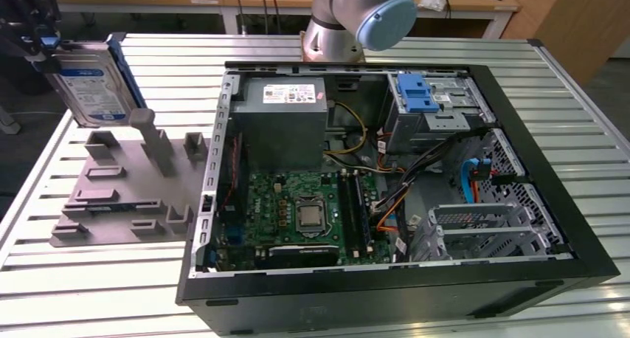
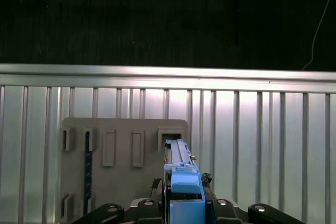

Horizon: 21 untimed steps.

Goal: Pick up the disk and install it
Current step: 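Pick up the disk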

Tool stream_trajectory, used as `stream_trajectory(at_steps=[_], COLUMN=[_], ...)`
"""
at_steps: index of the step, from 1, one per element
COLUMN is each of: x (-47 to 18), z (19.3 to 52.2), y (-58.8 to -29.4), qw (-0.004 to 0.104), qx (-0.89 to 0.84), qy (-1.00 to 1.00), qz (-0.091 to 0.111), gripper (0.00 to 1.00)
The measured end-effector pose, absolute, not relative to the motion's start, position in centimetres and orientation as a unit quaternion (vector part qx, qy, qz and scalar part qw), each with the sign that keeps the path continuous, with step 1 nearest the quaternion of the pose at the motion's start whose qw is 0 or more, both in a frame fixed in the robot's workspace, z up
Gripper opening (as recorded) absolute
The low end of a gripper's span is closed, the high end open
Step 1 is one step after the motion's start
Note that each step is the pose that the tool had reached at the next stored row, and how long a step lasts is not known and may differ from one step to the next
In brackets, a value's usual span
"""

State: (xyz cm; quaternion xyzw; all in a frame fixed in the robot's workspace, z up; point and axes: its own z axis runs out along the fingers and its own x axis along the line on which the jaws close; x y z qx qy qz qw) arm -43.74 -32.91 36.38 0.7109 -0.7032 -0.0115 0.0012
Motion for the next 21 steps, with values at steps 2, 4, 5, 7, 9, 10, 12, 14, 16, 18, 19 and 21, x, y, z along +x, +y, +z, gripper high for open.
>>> stream_trajectory(at_steps=[2, 4, 5, 7, 9, 10, 12, 14, 16, 18, 19, 21], x=[-43.74, -43.74, -43.74, -43.74, -43.74, -43.74, -43.74, -43.74, -43.74, -43.74, -43.74, -43.74], z=[36.51, 36.65, 36.70, 36.81, 36.92, 36.97, 37.06, 37.15, 37.23, 37.29, 37.32, 37.37], y=[-32.91, -32.91, -32.91, -32.91, -32.91, -32.91, -32.91, -32.91, -32.91, -32.91, -32.91, -32.91], qw=[0.001, 0.001, 0.001, 0.001, 0.001, 0.001, 0.001, 0.001, 0.001, 0.001, 0.001, 0.001], qx=[0.711, 0.711, 0.711, 0.711, 0.711, 0.711, 0.711, 0.711, 0.711, 0.711, 0.711, 0.711], qy=[-0.703, -0.703, -0.703, -0.703, -0.703, -0.703, -0.703, -0.703, -0.703, -0.703, -0.703, -0.703], qz=[-0.012, -0.012, -0.012, -0.012, -0.012, -0.012, -0.012, -0.012, -0.012, -0.012, -0.012, -0.012], gripper=[0.36, 0.36, 0.36, 0.36, 0.36, 0.36, 0.36, 0.36, 0.36, 0.36, 0.36, 0.36])
